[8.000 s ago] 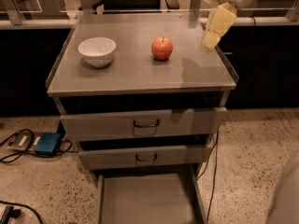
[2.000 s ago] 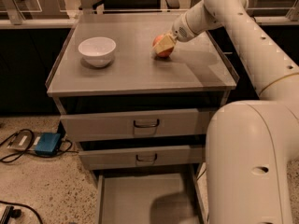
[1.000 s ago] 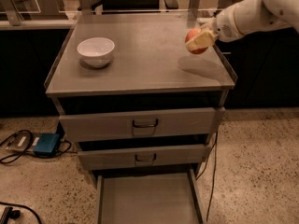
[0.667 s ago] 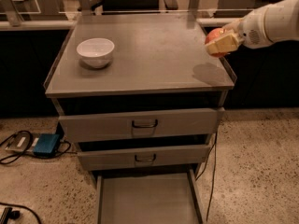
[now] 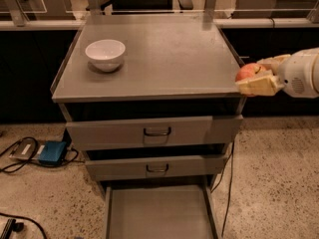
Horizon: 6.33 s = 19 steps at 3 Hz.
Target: Place apple into bottom drawer
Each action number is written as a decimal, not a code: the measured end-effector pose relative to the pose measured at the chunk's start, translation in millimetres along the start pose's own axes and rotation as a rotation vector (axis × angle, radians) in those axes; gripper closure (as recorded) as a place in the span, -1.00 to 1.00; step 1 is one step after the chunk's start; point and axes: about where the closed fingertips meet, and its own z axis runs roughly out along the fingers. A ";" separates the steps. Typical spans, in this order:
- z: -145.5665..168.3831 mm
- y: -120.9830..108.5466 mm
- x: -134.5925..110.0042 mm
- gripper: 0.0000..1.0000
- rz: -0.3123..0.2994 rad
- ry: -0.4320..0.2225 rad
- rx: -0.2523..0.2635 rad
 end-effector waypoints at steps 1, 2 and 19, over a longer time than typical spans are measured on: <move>-0.2 67.1 61.2 1.00 0.079 0.017 -0.049; 5.8 60.2 55.9 1.00 0.077 0.010 -0.038; 461.2 348.8 534.6 0.64 0.337 0.336 -0.470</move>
Offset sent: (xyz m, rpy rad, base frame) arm -0.0823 0.0193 -0.0970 0.0902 0.1048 -0.0163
